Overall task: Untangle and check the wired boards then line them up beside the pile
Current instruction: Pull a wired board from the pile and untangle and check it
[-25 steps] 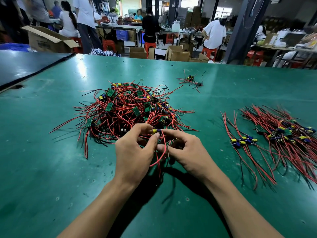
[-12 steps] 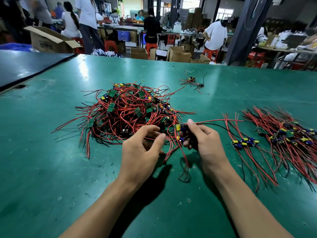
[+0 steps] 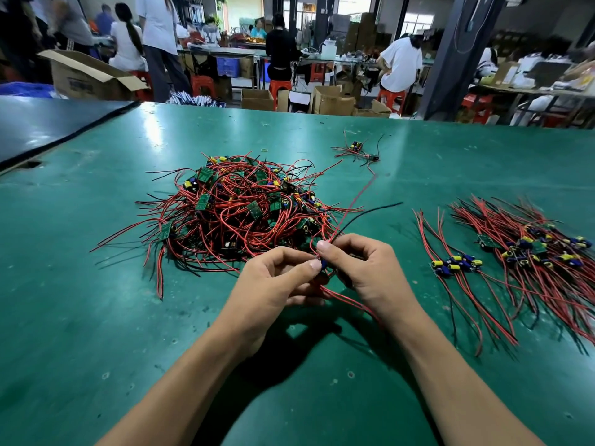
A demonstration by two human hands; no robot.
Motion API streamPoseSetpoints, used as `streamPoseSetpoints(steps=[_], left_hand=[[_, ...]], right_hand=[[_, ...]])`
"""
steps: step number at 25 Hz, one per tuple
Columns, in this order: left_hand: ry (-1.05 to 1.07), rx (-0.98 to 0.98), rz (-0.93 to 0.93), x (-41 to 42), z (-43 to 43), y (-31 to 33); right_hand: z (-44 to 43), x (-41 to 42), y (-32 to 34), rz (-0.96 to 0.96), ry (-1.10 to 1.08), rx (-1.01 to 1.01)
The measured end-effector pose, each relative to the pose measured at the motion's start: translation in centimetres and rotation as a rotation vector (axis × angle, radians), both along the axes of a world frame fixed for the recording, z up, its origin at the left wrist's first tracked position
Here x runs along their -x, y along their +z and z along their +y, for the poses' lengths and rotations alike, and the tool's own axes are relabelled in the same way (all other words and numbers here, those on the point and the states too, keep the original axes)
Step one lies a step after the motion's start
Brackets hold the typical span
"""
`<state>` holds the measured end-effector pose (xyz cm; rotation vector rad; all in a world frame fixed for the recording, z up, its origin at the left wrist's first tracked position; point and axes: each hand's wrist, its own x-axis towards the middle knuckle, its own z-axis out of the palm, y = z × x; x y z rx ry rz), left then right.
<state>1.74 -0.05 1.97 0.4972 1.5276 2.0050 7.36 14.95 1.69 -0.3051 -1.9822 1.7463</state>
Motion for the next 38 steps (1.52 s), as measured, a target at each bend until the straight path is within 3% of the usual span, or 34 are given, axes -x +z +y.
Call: streamPoseSetpoints(steps=[7,18,22,28,33,38], left_hand=[[-0.192,0.040,-0.121,0.1,-0.3,0.2],[-0.043,0.112,0.066,-0.3,0.2,-0.7],[-0.054,0.106,0.033,-0.2,0.2,-0.8],[-0.058,0.155,0.048,0.3,0.2,-0.8],[-0.102,0.144,0.043,0.1,0.3,-0.9],[-0.129,0.145,0.046,0.0,0.1,-0.9]], right_hand=[[0.8,-0.3,0.4,-0.040,0.122,0.203],[0.1,-0.6,-0.1,-0.106,0.202,0.156],[0.1,-0.8,-0.6,-0.189,0.253,0.301],[0.5,-0.3,-0.6,-0.132,0.062,0.150],[1.4,-0.1,-0.5,-0.122,-0.126,0.277],[1.1,0.2,0.1,-0.083,-0.059,0.479]])
